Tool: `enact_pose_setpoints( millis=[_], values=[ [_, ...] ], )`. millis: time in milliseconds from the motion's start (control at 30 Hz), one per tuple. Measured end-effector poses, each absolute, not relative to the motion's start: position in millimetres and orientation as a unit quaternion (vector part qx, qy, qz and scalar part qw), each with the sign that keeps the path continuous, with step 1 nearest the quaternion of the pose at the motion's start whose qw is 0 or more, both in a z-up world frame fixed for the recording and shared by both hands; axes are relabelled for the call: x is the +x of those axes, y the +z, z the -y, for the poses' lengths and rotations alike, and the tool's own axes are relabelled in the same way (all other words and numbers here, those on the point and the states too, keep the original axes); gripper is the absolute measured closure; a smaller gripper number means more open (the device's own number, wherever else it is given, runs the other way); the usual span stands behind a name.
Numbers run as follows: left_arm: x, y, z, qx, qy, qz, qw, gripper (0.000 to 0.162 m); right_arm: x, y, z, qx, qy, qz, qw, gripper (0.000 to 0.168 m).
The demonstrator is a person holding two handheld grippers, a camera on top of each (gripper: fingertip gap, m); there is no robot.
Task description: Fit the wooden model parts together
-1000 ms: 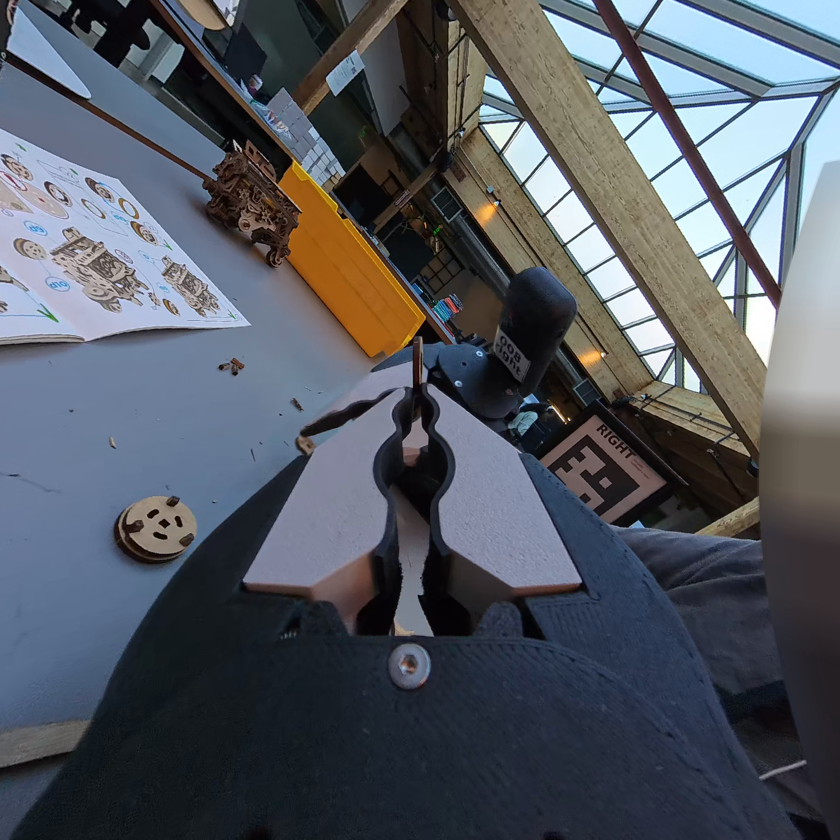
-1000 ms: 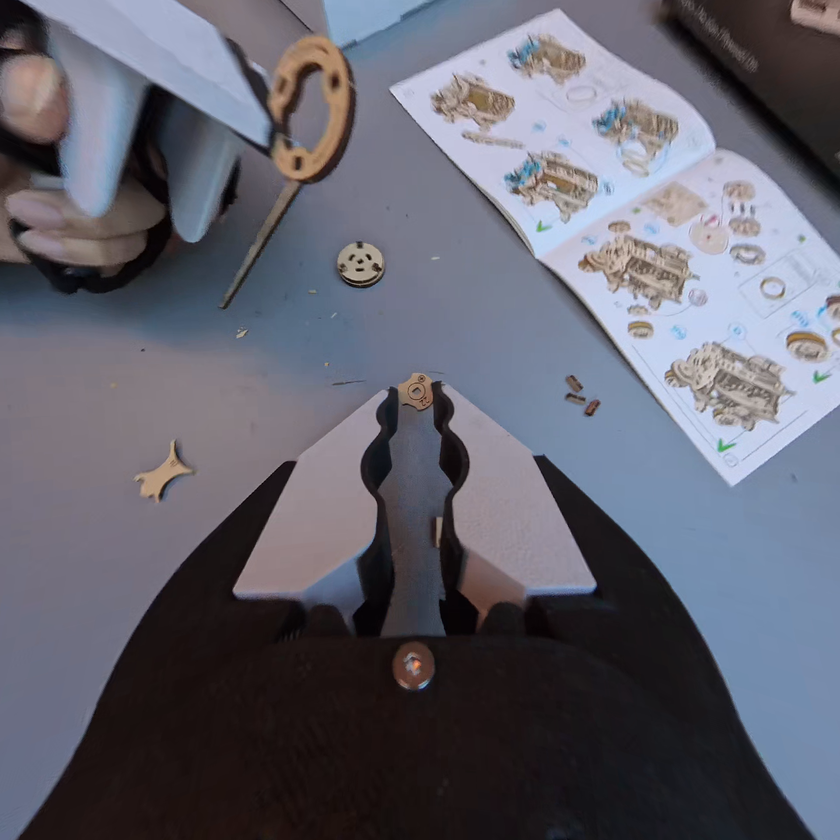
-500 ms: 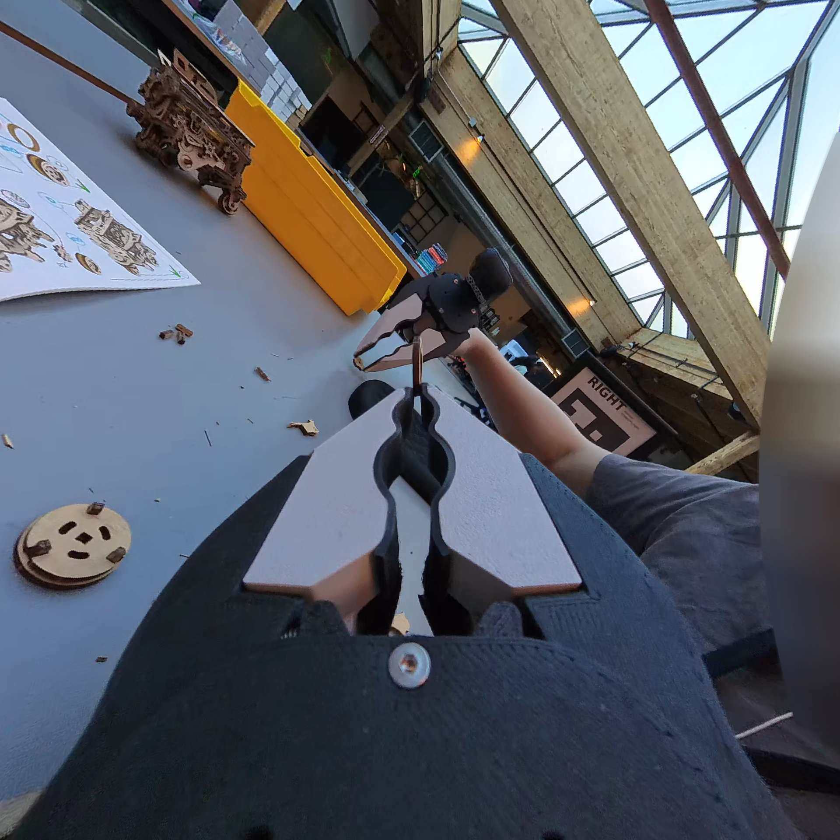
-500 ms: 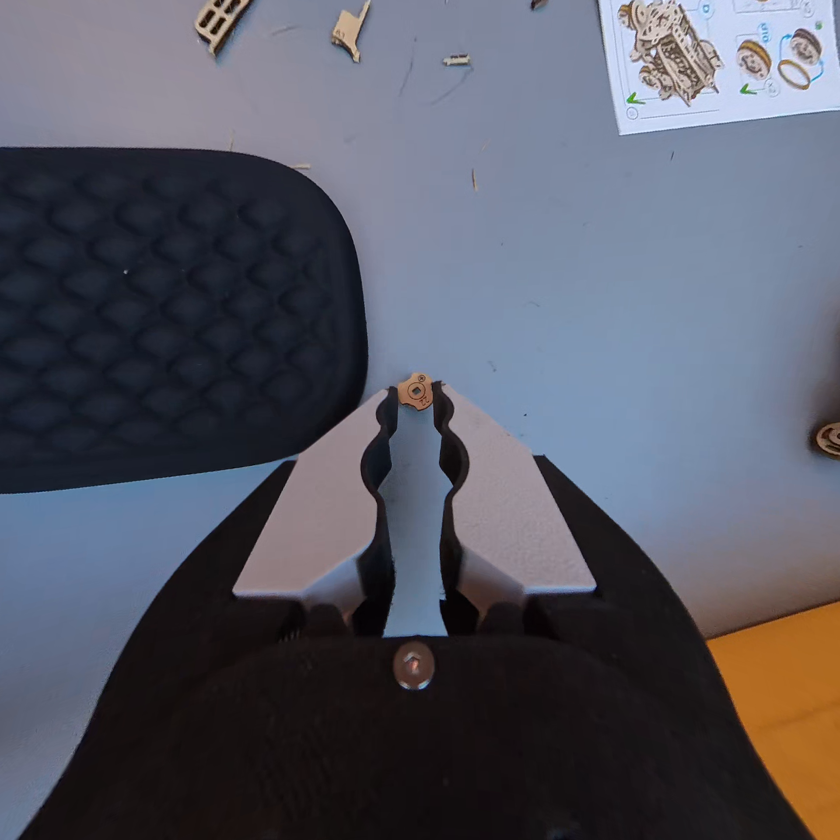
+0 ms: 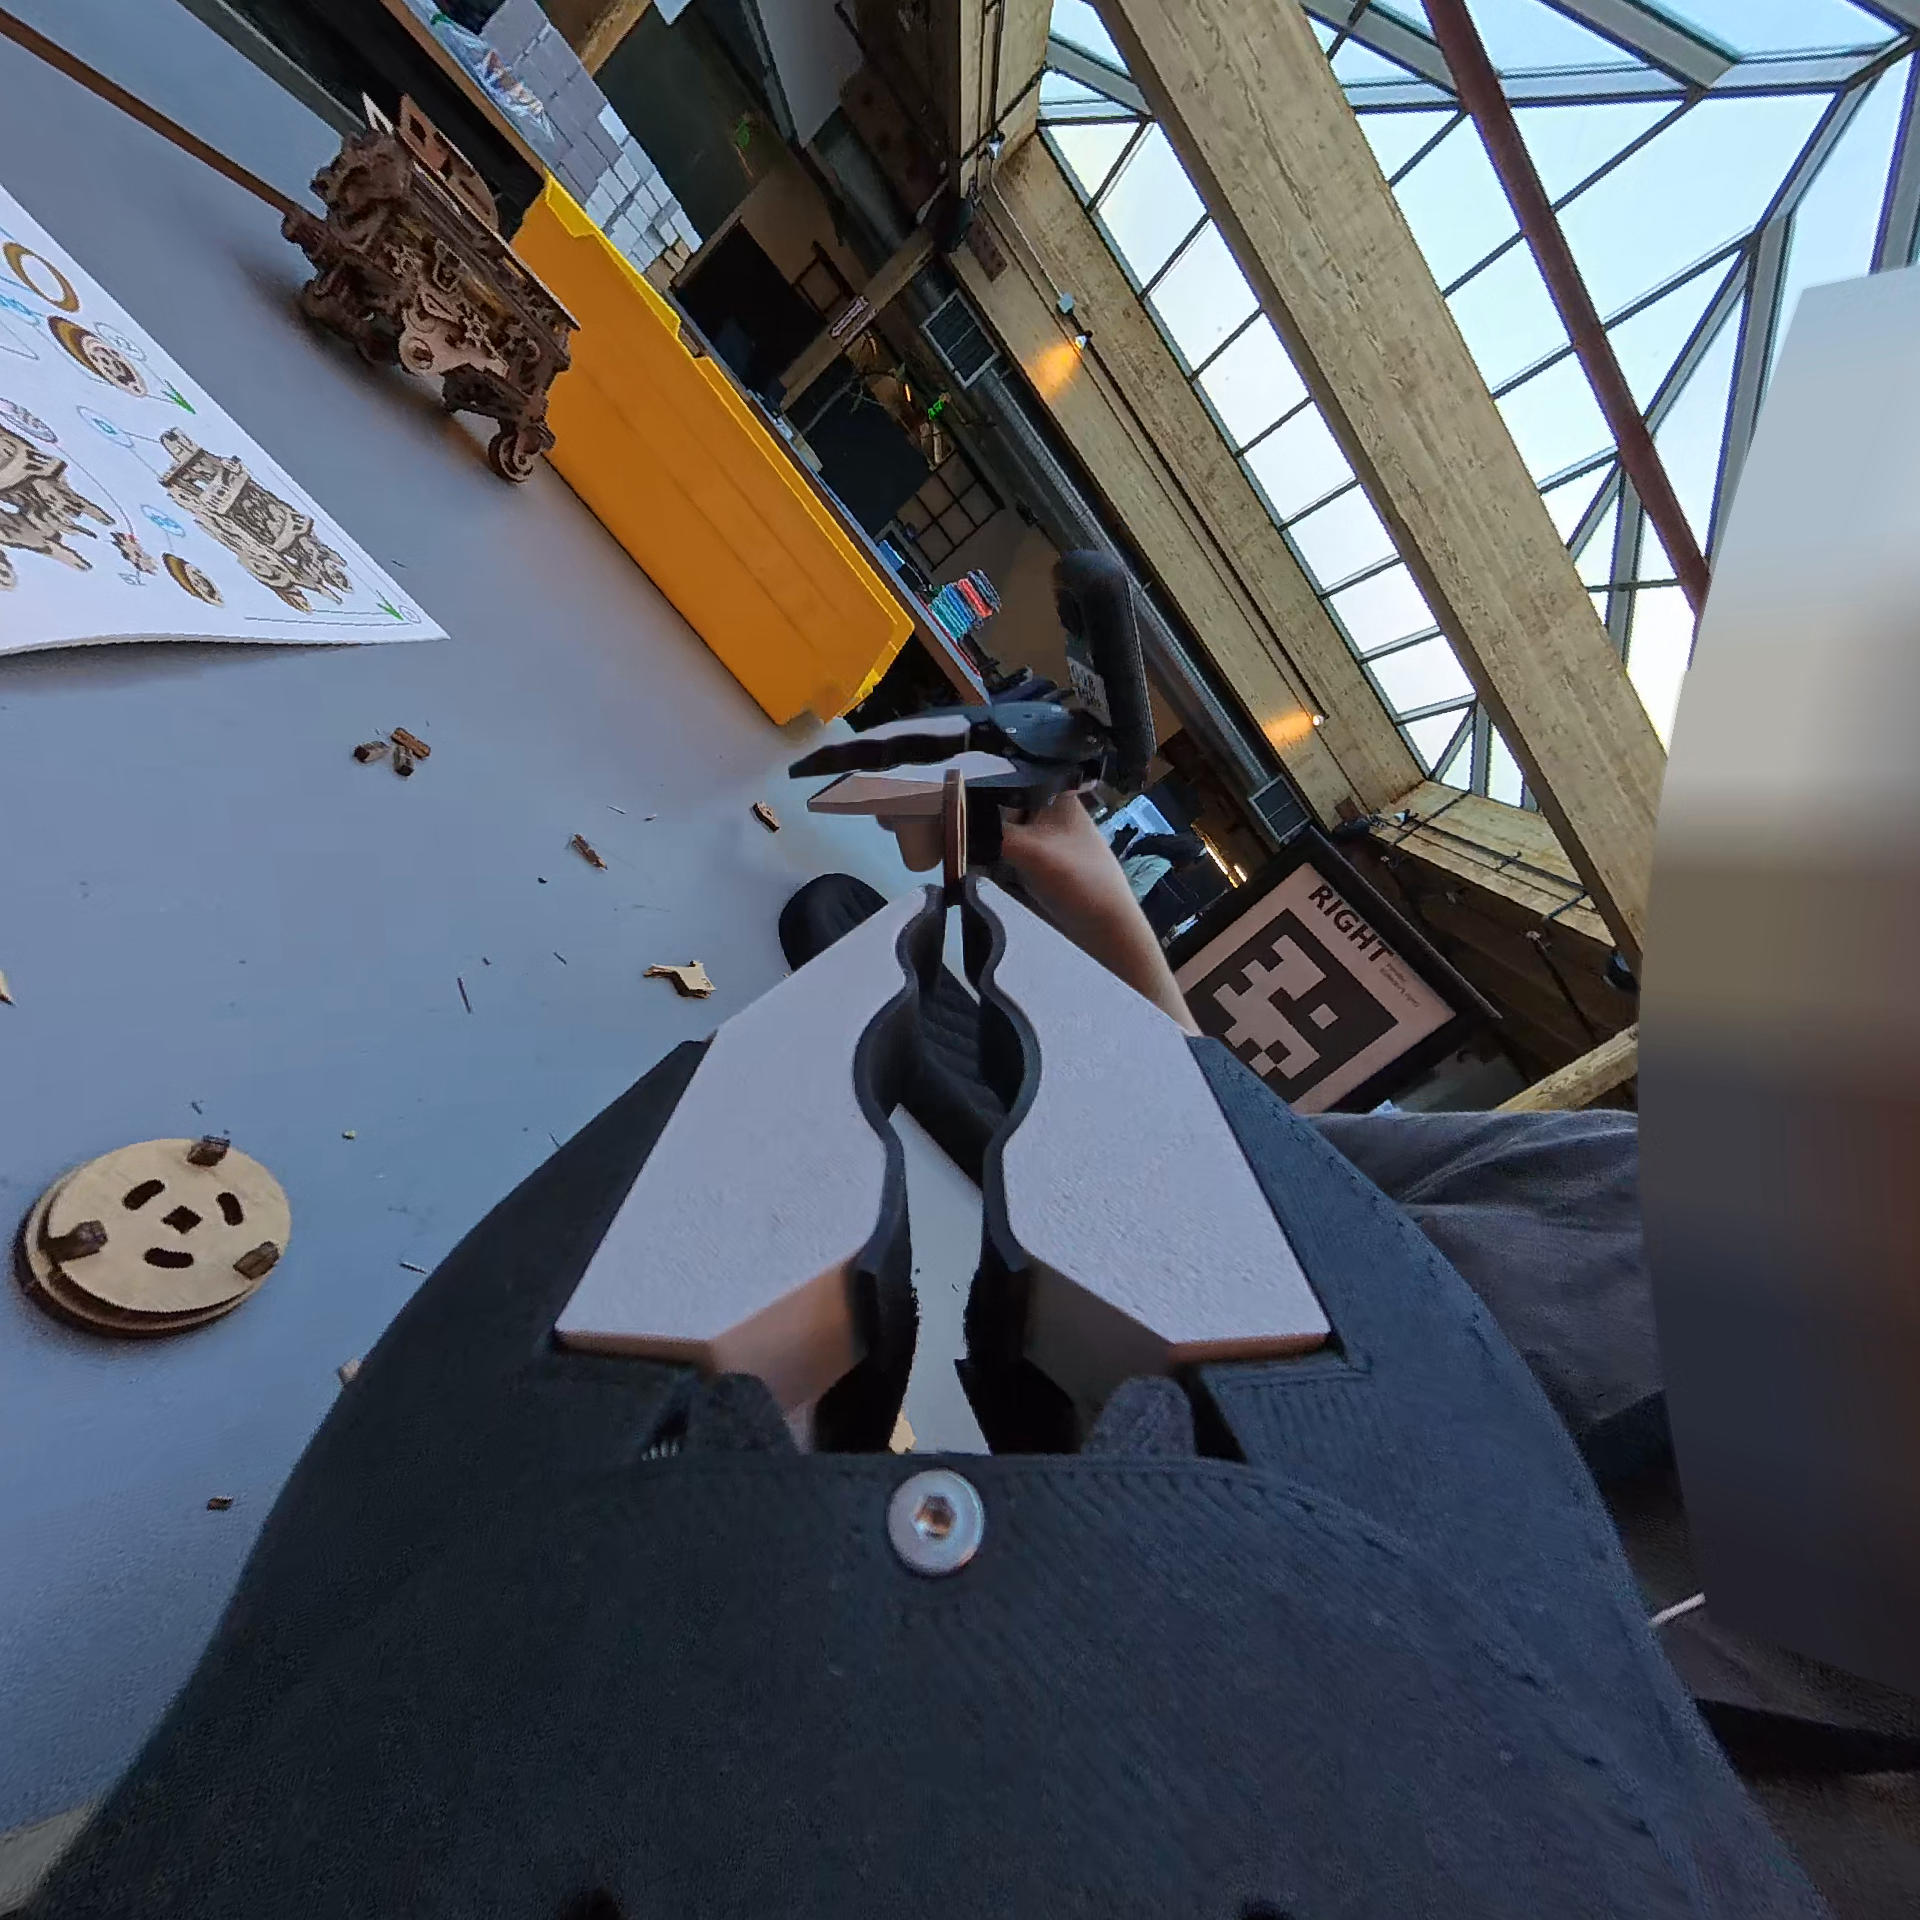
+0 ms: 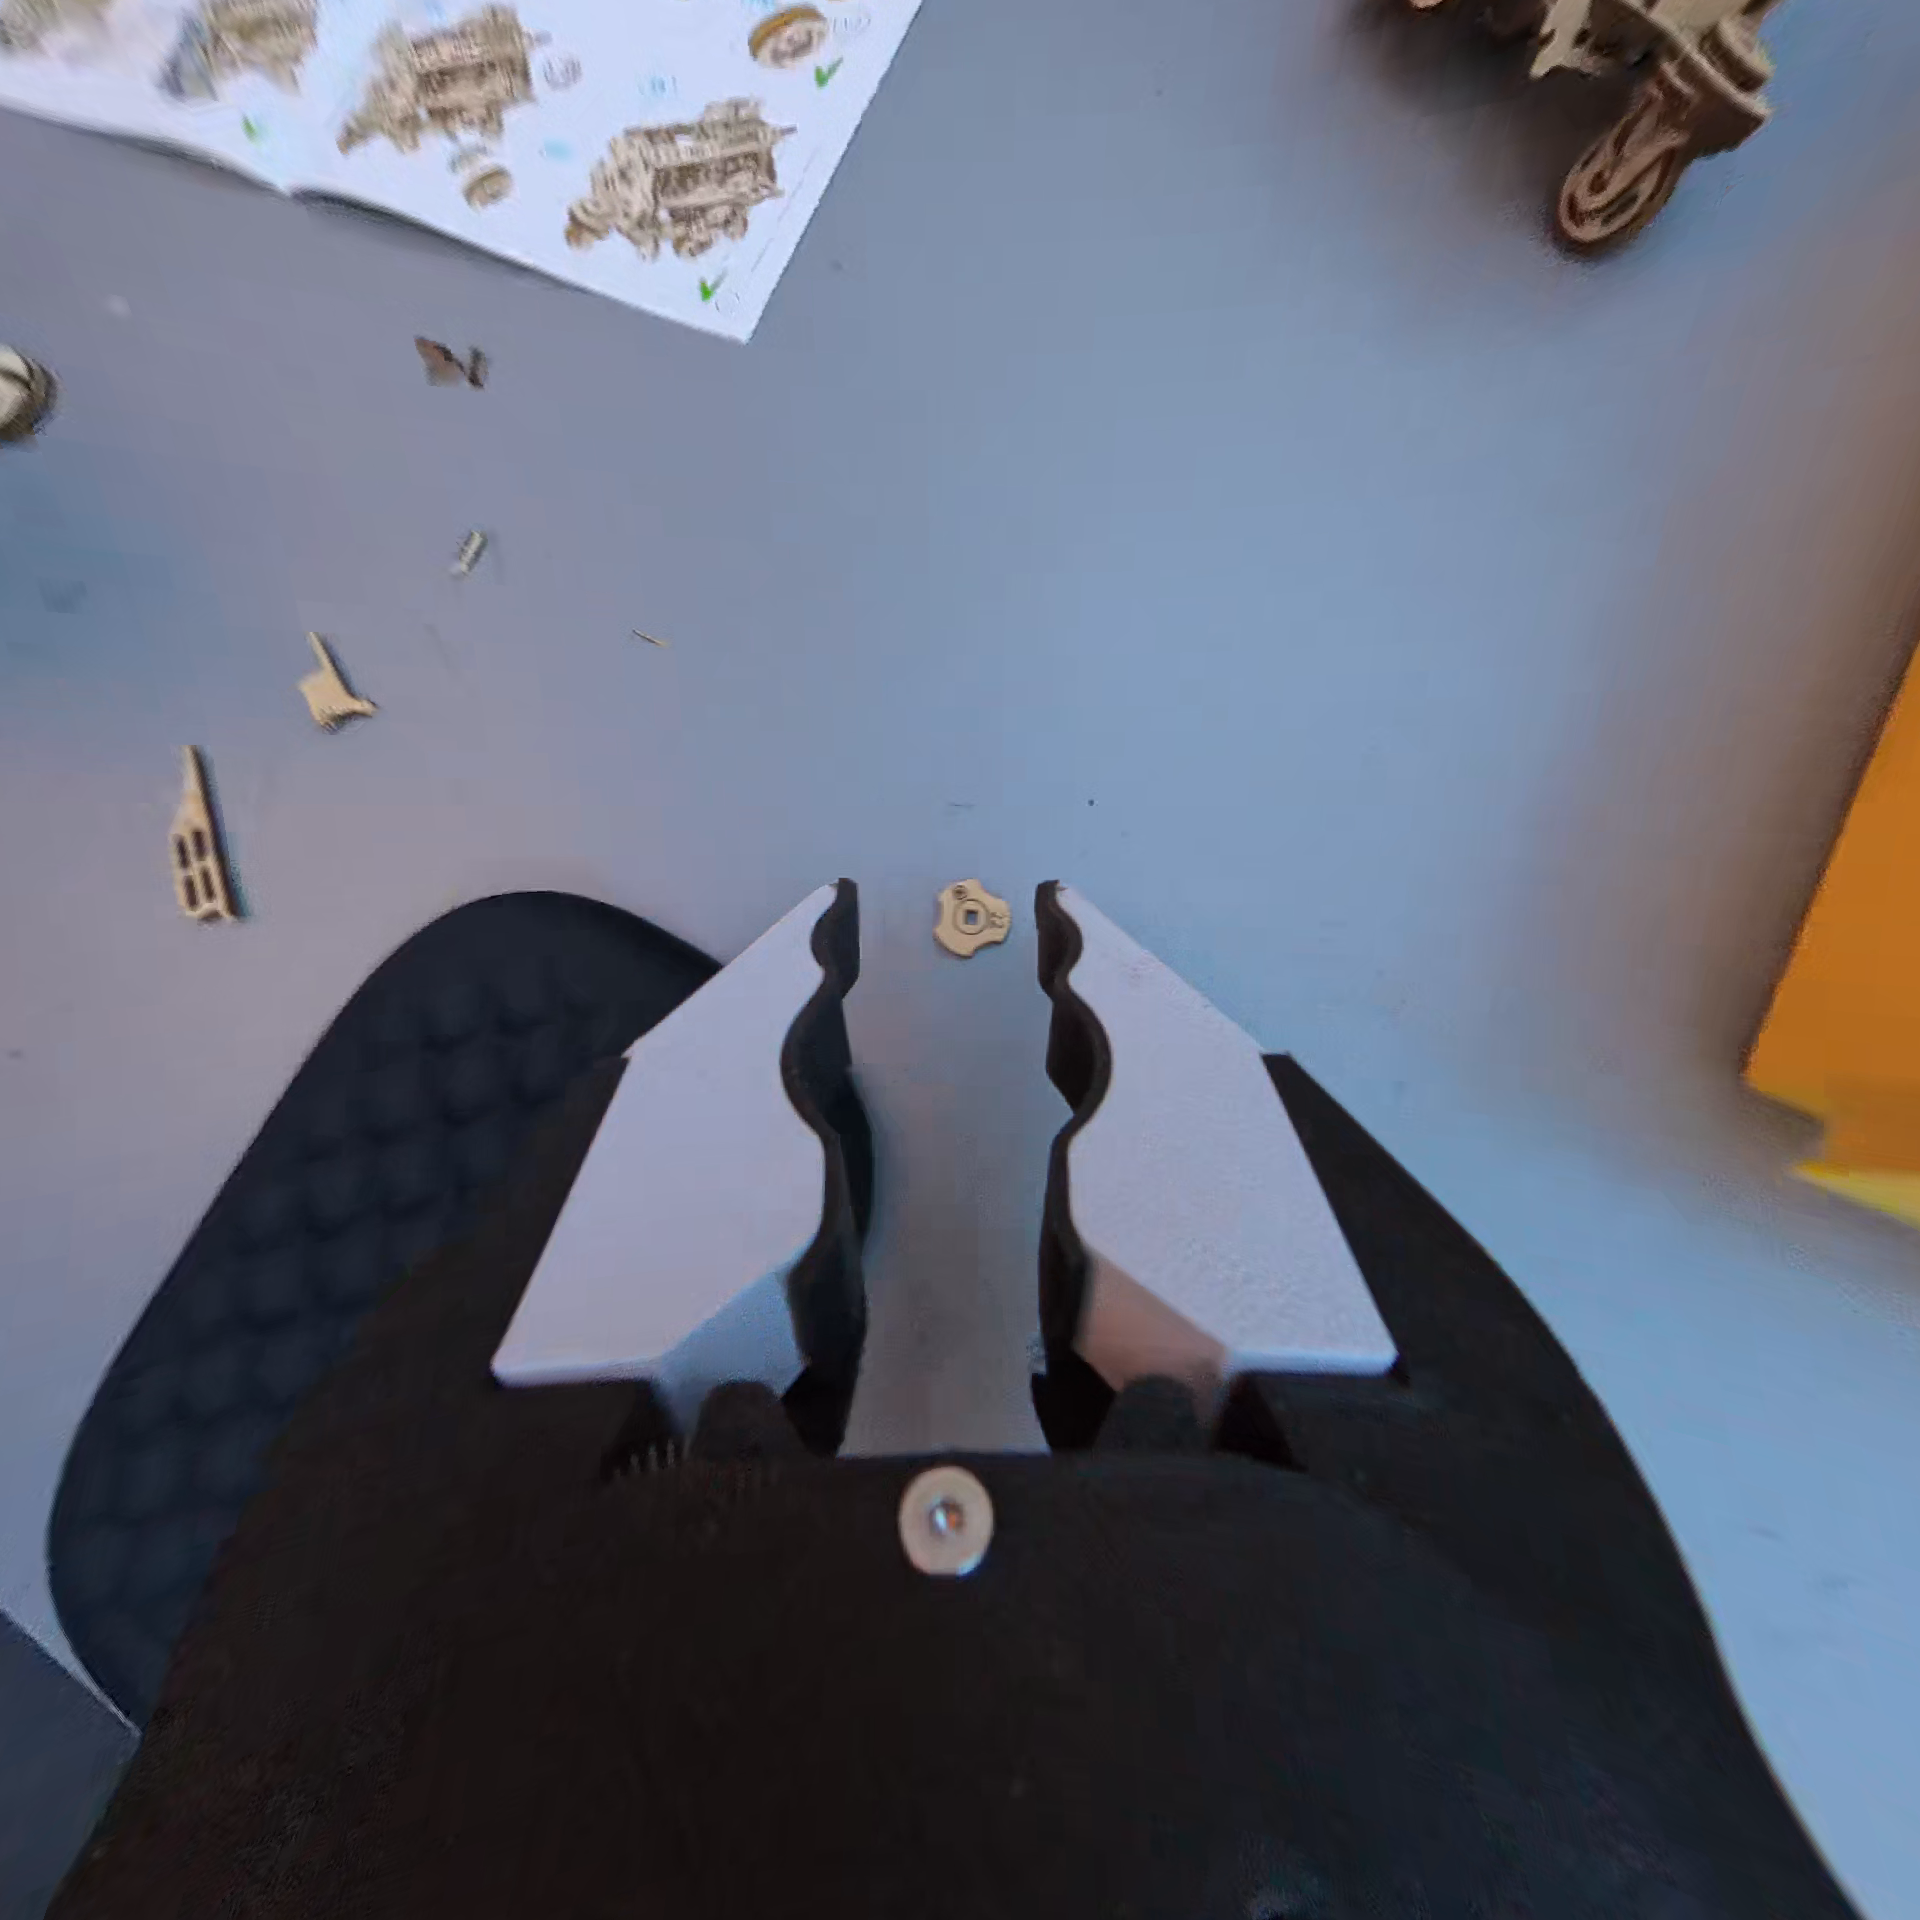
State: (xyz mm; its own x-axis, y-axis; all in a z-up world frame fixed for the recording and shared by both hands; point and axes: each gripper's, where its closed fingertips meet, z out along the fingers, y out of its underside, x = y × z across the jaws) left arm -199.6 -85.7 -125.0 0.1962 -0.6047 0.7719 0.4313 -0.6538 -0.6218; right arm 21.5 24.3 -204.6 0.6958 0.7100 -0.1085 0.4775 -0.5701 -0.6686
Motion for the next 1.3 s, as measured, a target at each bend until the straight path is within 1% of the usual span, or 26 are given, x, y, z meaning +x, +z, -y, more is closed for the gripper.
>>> enact_pose_setpoints(
  millis=[67,200,333,400,433,500,567,667,700,733,833,1033,1100,1167,1200,1233,1300],
  values=[
    [-200.2,-124.6,86.0,-0.652,-0.636,-0.061,0.407,0.162,21.5,-211.4,-19.7,-0.873,0.192,0.311,0.322,0.133],
    [-197.7,-123.4,89.1,-0.647,-0.646,-0.063,0.399,0.162,35.9,-223.7,-27.5,-0.87,0.088,0.334,0.352,0.137],
    [-195.3,-122.8,91.4,-0.648,-0.647,-0.069,0.397,0.162,24.6,-224.0,-30.3,-0.875,0.139,0.309,0.346,0.143],
    [-195.7,-122.9,91.6,-0.648,-0.646,-0.07,0.397,0.162,25.2,-224.4,-31.8,-0.875,0.13,0.313,0.346,0.146],
    [-196.0,-122.8,91.5,-0.647,-0.647,-0.069,0.397,0.162,23.3,-224.4,-29.2,-0.871,0.131,0.326,0.344,0.154],
    [-197.0,-122.2,91.2,-0.643,-0.653,-0.064,0.395,0.162,22.2,-223.3,-28.5,-0.859,0.118,0.35,0.355,0.155],
    [-197.7,-121.2,91.4,-0.64,-0.656,-0.062,0.395,0.162,12.0,-214.5,-23.3,-0.806,0.1,0.425,0.401,0.155],
    [-197.2,-122.1,91.4,-0.644,-0.651,-0.066,0.398,0.162,-7.7,-168.3,0.8,-0.642,0.01,0.55,0.535,0.155],
    [-196.8,-122.3,91.5,-0.644,-0.651,-0.067,0.397,0.161,-9.9,-156.8,9.0,-0.596,-0.03,0.578,0.556,0.155],
    [-196.4,-122.3,91.5,-0.643,-0.652,-0.066,0.395,0.162,-9.7,-151.2,13.9,-0.575,-0.056,0.595,0.559,0.155],
    [-196.2,-122.4,91.6,-0.643,-0.654,-0.066,0.394,0.162,-4.3,-145.4,16.9,-0.58,-0.063,0.601,0.547,0.154],
    [-198.6,-124.3,89.5,-0.644,-0.65,-0.062,0.398,0.161,9.3,-118.9,12.9,-0.579,-0.026,0.589,0.563,0.154],
    [-199.6,-124.1,88.8,-0.642,-0.653,-0.06,0.398,0.162,28.6,-106.4,0.7,-0.573,-0.054,0.602,0.553,0.155],
    [-199.5,-124.0,88.6,-0.64,-0.655,-0.06,0.398,0.162,69.5,-86.9,-28.6,-0.568,-0.125,0.625,0.521,0.154],
    [-198.5,-124.5,88.6,-0.639,-0.656,-0.062,0.397,0.162,92.2,-79.1,-47.5,-0.579,-0.123,0.632,0.5,0.154],
    [-196.8,-124.9,89.1,-0.639,-0.658,-0.065,0.394,0.162,114.3,-77.1,-70.3,-0.61,-0.086,0.627,0.477,0.154],
    [-192.3,-125.1,91.3,-0.636,-0.664,-0.072,0.387,0.162,153.3,-97.1,-113.5,-0.704,0.012,0.595,0.388,0.154]
  ],
)
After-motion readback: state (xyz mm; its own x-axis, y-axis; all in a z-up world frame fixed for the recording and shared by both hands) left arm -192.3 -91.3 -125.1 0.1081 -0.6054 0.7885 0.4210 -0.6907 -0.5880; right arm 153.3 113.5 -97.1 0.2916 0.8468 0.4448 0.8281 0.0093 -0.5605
